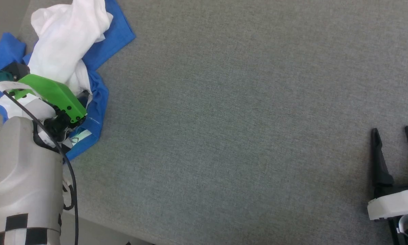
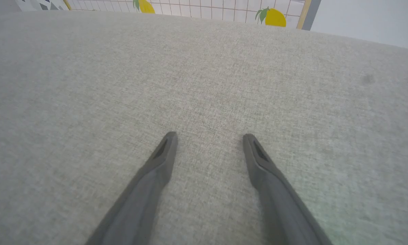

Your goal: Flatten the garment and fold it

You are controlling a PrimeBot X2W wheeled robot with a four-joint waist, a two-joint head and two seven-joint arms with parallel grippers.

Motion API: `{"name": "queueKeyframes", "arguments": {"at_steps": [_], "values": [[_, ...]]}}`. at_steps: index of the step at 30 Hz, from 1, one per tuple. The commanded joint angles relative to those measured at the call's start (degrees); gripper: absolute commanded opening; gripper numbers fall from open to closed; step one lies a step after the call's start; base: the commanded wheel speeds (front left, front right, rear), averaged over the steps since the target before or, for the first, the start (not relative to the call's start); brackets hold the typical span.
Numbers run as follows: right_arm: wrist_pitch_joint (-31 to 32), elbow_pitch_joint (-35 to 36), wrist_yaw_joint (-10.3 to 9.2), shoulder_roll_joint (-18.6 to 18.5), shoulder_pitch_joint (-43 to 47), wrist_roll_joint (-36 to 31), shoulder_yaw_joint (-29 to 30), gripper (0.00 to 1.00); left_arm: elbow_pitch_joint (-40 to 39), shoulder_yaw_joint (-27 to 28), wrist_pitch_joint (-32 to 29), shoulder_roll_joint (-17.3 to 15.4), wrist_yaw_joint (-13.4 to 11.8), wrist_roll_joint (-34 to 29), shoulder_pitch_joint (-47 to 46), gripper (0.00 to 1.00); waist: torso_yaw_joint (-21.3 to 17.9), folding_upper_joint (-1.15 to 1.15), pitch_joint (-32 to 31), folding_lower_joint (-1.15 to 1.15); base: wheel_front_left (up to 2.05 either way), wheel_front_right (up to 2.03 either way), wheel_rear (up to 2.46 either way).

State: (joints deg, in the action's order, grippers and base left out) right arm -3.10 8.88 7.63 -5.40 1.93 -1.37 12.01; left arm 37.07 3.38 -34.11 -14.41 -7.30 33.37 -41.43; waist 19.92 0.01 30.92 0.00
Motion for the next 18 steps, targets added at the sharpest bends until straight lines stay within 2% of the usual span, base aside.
{"name": "queueKeyframes", "arguments": {"at_steps": [1, 2, 3, 4, 5, 10, 13, 18], "values": [[1.3, -2.5, -0.14, -0.5, 1.3, 0.3, 0.9, 1.0, 2.3, -1.7, -1.1, 3.2, 1.1, 0.8, 1.7, 1.0, 0.1, -0.01, 0.6, 0.0, 0.0, 0.0, 0.0], [1.4, -2.4, -0.14, -0.5, 1.3, 0.3, 1.0, 1.0, 2.3, -1.6, -0.8, 3.4, 1.4, 1.1, 1.9, 1.0, 0.2, -0.01, 0.5, 0.0, 0.0, 0.0, 0.0], [1.4, -2.5, -0.14, -0.5, 1.5, 0.3, 1.1, 1.0, 2.3, -1.6, -0.2, 3.5, 1.7, 1.2, 2.2, 0.89, 0.4, -0.01, 0.3, 0.0, 0.0, 0.0, 0.0], [1.5, -2.5, -0.14, -0.5, 1.6, 0.2, 1.1, 1.0, 1.9, -1.4, 1.2, 3.2, 2.1, 1.1, 2.3, 0.15, 0.6, -0.01, 0.0, 0.0, 0.0, 0.0, 0.0], [1.5, -2.6, -0.14, -0.5, 1.6, 0.2, 1.1, 1.0, 1.3, -0.6, 3.6, 3.1, 2.0, 1.2, 2.4, 0.0, 0.8, -0.01, -0.4, 0.0, 0.0, 0.0, 0.0], [1.0, -4.3, -0.14, -0.2, 1.7, 0.3, 0.3, 1.0, -2.6, 3.7, 17.3, 2.1, 1.2, 1.0, 1.5, 0.0, 1.6, -0.01, -3.8, 0.0, 0.0, 0.0, 0.0], [0.3, -6.0, -0.14, 0.4, 1.4, 0.5, -0.7, 1.0, -4.6, 5.1, 23.9, 0.5, 1.8, 0.2, -0.1, 0.0, 1.7, -0.01, -6.9, 0.0, 0.0, 0.0, 0.0], [-1.2, -9.9, -0.14, 1.6, 1.1, 0.8, -2.2, 1.0, -7.5, 4.9, 27.1, -3.2, 4.6, -0.8, -5.1, 0.0, 0.9, -0.01, -12.3, 0.0, 0.0, 0.0, 0.0]]}}
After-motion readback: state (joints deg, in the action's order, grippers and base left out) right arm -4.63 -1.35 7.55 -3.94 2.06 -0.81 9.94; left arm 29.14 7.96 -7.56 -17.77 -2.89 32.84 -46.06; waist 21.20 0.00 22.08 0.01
